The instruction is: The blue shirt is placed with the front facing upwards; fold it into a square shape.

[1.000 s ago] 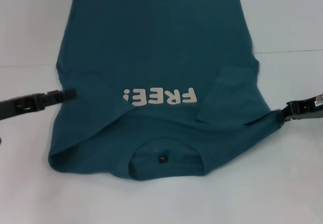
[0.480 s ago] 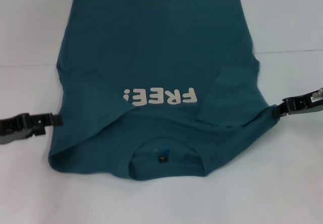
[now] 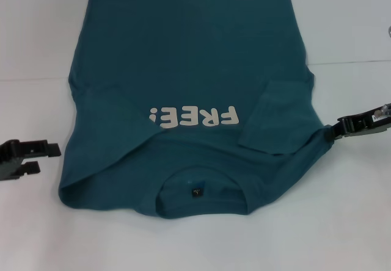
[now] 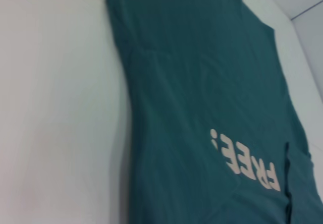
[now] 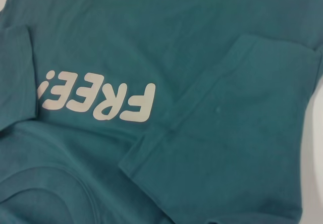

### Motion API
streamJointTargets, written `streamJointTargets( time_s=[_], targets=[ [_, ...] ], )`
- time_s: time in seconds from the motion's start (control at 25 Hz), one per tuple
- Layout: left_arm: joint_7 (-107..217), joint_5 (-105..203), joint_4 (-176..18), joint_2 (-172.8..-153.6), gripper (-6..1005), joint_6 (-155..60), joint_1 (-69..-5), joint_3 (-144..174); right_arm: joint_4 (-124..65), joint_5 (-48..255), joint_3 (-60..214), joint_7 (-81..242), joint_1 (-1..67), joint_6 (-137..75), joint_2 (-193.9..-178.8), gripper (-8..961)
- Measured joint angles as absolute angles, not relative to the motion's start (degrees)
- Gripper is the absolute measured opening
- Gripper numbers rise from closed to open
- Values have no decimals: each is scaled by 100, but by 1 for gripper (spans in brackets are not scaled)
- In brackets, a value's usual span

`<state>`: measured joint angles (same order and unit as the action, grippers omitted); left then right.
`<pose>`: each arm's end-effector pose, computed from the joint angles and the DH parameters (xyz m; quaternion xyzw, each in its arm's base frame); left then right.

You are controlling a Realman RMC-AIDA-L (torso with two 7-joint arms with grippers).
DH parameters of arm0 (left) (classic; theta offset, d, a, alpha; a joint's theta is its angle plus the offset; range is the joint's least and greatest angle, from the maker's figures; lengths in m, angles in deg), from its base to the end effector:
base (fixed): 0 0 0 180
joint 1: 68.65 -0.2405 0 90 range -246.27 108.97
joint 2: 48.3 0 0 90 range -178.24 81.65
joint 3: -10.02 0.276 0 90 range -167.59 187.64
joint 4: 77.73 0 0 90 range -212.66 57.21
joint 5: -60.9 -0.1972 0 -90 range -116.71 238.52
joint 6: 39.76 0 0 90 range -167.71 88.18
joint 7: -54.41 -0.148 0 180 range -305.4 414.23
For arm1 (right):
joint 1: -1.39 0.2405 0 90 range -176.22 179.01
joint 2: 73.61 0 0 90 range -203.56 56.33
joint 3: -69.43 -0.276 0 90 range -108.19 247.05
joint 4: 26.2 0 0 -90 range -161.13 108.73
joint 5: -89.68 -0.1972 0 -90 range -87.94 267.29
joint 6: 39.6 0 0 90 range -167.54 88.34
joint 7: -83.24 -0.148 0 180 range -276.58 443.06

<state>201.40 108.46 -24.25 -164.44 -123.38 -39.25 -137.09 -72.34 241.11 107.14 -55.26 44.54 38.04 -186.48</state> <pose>-0.3166 0.3532 0.0597 -0.6939 -0.6688 -0.1848 0.1924 0.2893 0.4108 0.0532 -0.8025 0.5450 -0.0015 0.2428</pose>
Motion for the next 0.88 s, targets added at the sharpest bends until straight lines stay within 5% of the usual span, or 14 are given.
streamJointTargets(
  time_s=[0.88],
  targets=[
    [20343, 9871, -3427, -16343, 677, -11645, -3336, -13491, -7312, 24111, 10701, -5463, 4402, 3959, -18647, 42]
  ],
)
